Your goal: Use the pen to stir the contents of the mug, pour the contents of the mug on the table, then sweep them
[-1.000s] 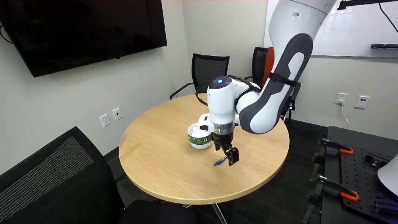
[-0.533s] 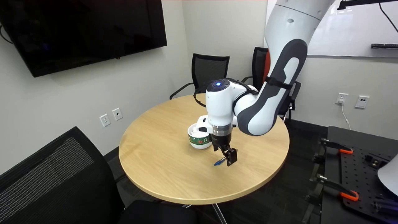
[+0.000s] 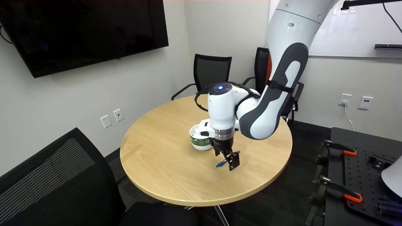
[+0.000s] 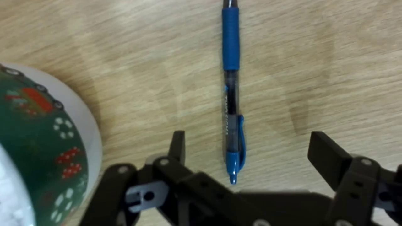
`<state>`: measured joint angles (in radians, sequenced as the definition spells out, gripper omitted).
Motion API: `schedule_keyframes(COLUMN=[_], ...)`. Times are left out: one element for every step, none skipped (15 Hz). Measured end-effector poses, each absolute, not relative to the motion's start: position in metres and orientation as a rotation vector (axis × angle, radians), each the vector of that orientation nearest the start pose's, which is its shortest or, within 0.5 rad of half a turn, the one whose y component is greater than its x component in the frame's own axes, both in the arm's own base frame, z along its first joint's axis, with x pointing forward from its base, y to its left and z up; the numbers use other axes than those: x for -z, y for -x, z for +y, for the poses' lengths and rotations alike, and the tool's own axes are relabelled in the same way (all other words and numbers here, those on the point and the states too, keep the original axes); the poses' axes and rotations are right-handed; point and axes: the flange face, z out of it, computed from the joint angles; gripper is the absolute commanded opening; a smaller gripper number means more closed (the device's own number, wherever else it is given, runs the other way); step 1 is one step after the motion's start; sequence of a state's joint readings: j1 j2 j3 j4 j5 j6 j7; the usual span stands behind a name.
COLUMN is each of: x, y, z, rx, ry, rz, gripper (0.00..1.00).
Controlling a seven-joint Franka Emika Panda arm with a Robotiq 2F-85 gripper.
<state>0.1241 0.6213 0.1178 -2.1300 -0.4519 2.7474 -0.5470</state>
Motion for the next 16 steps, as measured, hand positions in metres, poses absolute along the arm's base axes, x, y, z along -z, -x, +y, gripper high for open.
schedule_keyframes(x=[-0.1121, -0.1114, -0.1107, -0.11, -0.1093, -0.1085, -0.1077, -0.1081, -0.1083, -0.1085, -0.1092, -0.1099, -0.1107, -0.1129, -0.1123, -0.1126], y=[-0.5371, -0.5368, -0.5366, -0.5364, -0.5362, -0.5361, -0.536, -0.5358, -0.5355, -0.5354, -0.5363, -0.5375, -0.5387, -0.5407, -0.5409, -0.5414], z=[0.1543, 0.1548, 0.1551, 0.1553, 0.1555, 0.1554, 0.1556, 0.1569, 0.1581, 0.1588, 0.159, 0.1587, 0.1585, 0.1585, 0.158, 0.1578], rx=[-0.007, -0.008, -0.009, -0.01, -0.011, -0.013, -0.014, -0.012, -0.01, -0.008, -0.005, -0.002, 0.002, 0.01, 0.009, 0.01], ry=[2.692, 2.691, 2.689, 2.687, 2.686, 2.686, 2.684, 2.681, 2.678, 2.675, 2.675, 2.673, 2.667, 2.668, 2.669, 2.67], rz=[-1.813, -1.813, -1.814, -1.814, -1.814, -1.814, -1.814, -1.815, -1.815, -1.816, -1.816, -1.821, -1.83, -1.832, -1.831, -1.831], gripper=[0.93, 0.74, 0.68, 0.58, 0.51, 0.42, 0.36, 0.28, 0.21, 0.12, 0.06, 0.01, 0.01, 0.04, 0.04, 0.04])
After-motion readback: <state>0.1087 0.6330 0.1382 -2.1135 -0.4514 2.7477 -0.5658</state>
